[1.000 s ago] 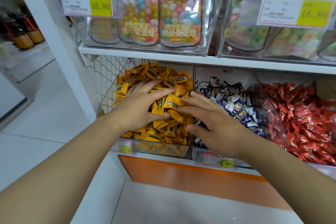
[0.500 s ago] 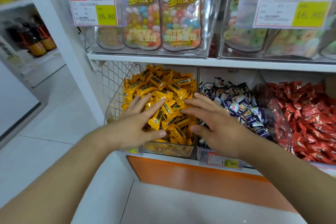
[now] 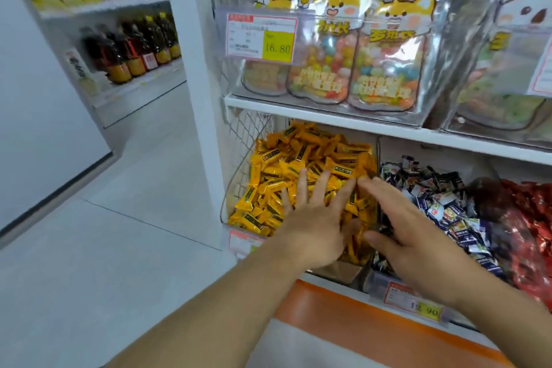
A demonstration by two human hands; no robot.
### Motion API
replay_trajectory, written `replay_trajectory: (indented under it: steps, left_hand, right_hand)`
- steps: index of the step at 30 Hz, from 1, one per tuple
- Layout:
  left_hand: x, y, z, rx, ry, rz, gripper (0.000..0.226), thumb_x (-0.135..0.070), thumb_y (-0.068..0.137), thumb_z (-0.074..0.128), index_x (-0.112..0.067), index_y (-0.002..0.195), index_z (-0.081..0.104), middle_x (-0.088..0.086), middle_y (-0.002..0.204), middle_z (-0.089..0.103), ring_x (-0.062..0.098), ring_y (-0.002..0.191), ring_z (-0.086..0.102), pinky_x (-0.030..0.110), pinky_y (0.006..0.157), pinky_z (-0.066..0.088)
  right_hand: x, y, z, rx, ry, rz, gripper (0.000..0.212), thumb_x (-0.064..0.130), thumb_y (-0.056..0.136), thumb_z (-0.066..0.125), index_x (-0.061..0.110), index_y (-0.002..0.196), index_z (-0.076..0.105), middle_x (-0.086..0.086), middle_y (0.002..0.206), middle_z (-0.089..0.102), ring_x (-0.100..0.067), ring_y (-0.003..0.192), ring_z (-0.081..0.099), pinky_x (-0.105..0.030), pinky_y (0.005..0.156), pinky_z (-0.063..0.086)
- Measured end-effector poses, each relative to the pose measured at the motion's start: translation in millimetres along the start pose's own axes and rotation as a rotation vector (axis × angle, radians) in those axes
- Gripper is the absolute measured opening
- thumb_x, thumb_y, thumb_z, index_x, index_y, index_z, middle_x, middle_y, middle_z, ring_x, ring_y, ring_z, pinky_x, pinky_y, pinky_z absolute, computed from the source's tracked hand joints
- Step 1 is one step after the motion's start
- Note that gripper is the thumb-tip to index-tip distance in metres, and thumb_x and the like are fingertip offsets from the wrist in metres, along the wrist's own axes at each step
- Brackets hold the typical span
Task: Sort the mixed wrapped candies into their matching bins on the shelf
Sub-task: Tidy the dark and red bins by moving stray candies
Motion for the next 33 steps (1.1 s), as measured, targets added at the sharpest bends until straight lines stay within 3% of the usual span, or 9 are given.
replay_trajectory:
  steps: [8, 12, 14, 18, 24, 29, 33]
  left_hand:
    - [0, -10, -10, -0.096, -0.017, 0.006, 0.077, -0.074, 0.096, 0.035, -0.06, 0.152, -0.016, -0.016, 0.168, -0.024, 0.032, 0.151, -0.034, 0.076, 0.112, -0.016]
    - [5, -20, -27, -0.198, 0.096, -0.008, 0.087, -0.08, 0.088, 0.042, -0.061, 0.152, -0.014, -0.015, 0.168, -0.02, 0.032, 0.153, -0.029, 0.078, 0.112, -0.012]
    - [14, -23, -32, -0.217, 0.125, -0.087, 0.091, -0.089, 0.082, 0.036, -0.06, 0.152, -0.014, -0.014, 0.167, -0.024, 0.034, 0.152, -0.03, 0.076, 0.114, -0.009]
    - [31, -19, -20, -0.08, -0.001, -0.301, 0.103, -0.104, 0.067, 0.024, -0.061, 0.151, -0.018, -0.012, 0.164, -0.036, 0.037, 0.147, -0.04, 0.077, 0.114, -0.008]
    - [1, -7, -9, -0.08, -0.047, -0.266, 0.095, -0.094, 0.079, 0.026, -0.052, 0.155, -0.015, -0.005, 0.164, -0.036, 0.044, 0.148, -0.035, 0.08, 0.108, -0.016]
    - [-16, 1, -1, -0.082, -0.068, -0.231, 0.091, -0.081, 0.091, 0.029, -0.04, 0.16, -0.013, -0.006, 0.162, -0.039, 0.041, 0.148, -0.036, 0.083, 0.104, -0.018]
    - [-16, 1, 0, -0.093, -0.055, -0.222, 0.086, -0.079, 0.093, 0.025, -0.04, 0.16, -0.012, -0.005, 0.161, -0.041, 0.04, 0.147, -0.037, 0.083, 0.104, -0.017]
  right_hand:
    - [-6, 0, 5, 0.017, 0.01, 0.006, 0.077, 0.027, 0.101, 0.061, 0.057, 0.156, 0.016, 0.04, 0.162, 0.0, 0.018, 0.148, -0.009, -0.035, 0.127, 0.011]
    - [-8, -1, 4, 0.01, 0.017, -0.001, 0.075, 0.03, 0.101, 0.06, 0.054, 0.157, 0.017, 0.038, 0.163, 0.001, 0.017, 0.148, -0.009, -0.037, 0.128, 0.011]
    - [-10, -1, 4, 0.01, 0.018, -0.005, 0.075, 0.03, 0.101, 0.06, 0.054, 0.158, 0.017, 0.037, 0.164, 0.001, 0.016, 0.149, -0.009, -0.038, 0.128, 0.011]
    - [-9, -2, 4, 0.007, 0.021, 0.004, 0.076, 0.027, 0.102, 0.06, 0.054, 0.158, 0.017, 0.039, 0.163, -0.001, 0.016, 0.148, -0.011, -0.033, 0.127, 0.009]
    - [-5, -1, 5, 0.015, 0.016, 0.004, 0.074, 0.024, 0.102, 0.06, 0.051, 0.158, 0.018, 0.042, 0.16, -0.001, 0.019, 0.147, -0.012, -0.027, 0.124, 0.008]
    - [-4, -2, 5, 0.019, 0.035, 0.016, 0.075, 0.019, 0.101, 0.061, 0.053, 0.155, 0.022, 0.061, 0.145, -0.002, 0.022, 0.145, -0.009, -0.022, 0.12, 0.007]
    - [-1, -1, 5, 0.014, 0.035, 0.016, 0.074, 0.018, 0.101, 0.062, 0.057, 0.151, 0.023, 0.064, 0.141, -0.002, 0.025, 0.143, -0.008, -0.02, 0.119, 0.006]
Point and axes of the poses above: each hand's wrist, its own y-axis towards the middle knuckle, its own z-axis out of the palm, x = y × z, the point moved 3 cm from there along y, towards the middle knuckle
